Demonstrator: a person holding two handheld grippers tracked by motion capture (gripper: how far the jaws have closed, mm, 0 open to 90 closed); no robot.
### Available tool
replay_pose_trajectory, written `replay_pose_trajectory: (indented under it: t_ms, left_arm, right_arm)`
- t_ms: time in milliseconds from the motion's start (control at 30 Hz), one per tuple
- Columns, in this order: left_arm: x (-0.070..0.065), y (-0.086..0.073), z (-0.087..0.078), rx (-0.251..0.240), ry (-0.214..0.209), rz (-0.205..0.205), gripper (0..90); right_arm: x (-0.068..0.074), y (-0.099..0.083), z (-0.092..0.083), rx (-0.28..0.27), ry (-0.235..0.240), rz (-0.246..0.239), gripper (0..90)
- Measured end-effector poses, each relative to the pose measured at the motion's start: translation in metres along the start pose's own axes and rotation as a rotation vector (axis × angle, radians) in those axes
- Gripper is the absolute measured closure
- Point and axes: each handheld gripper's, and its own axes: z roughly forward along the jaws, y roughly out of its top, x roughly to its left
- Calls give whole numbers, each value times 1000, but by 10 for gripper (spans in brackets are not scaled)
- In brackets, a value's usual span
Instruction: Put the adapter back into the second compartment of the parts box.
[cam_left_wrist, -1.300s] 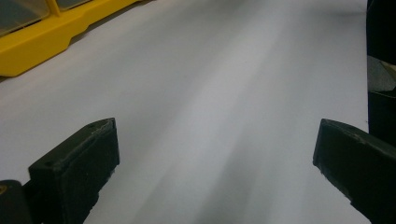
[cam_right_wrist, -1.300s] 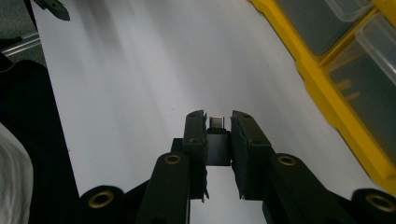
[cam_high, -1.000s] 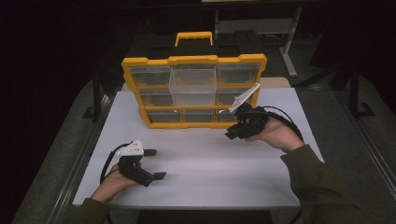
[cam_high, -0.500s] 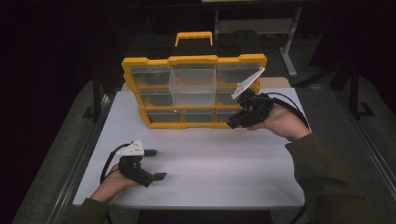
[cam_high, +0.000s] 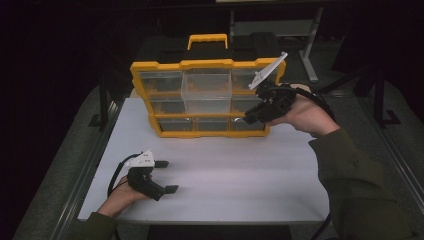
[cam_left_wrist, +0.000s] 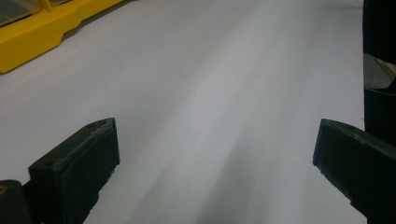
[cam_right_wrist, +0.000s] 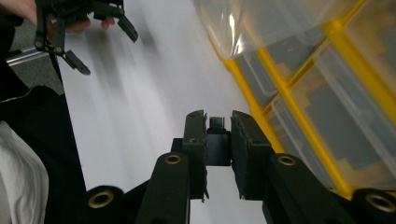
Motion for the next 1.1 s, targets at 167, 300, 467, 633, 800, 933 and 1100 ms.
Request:
replay_pose_trajectory:
  t_ms: [167, 300, 467, 633, 800, 933, 1100]
  left_arm:
    - [0, 0, 0, -1, 1, 0, 0]
    - [0, 0, 0, -1, 0, 2, 0]
    - [0, 0, 0, 1, 0, 3, 0]
    - [0, 0, 0, 3, -3, 2, 0]
    - [0, 0, 0, 2, 0, 2, 0]
    - [-1, 0, 0, 3, -1, 2, 0]
    - [0, 0, 0, 2, -1, 1, 0]
  right_arm:
    - [-2, 10, -10, -11, -6, -6, 754]
    - [-3, 18, -18, -25, -10, -11, 754]
    - [-6, 27, -28, -41, -19, -15, 754]
    - [-9, 36, -37, -56, -26, -18, 754]
    - [-12, 48, -46, -74, -32, -21, 754]
    - [-12, 61, -52, -90, -39, -26, 754]
    - [-13, 71, -50, -103, -26, -28, 754]
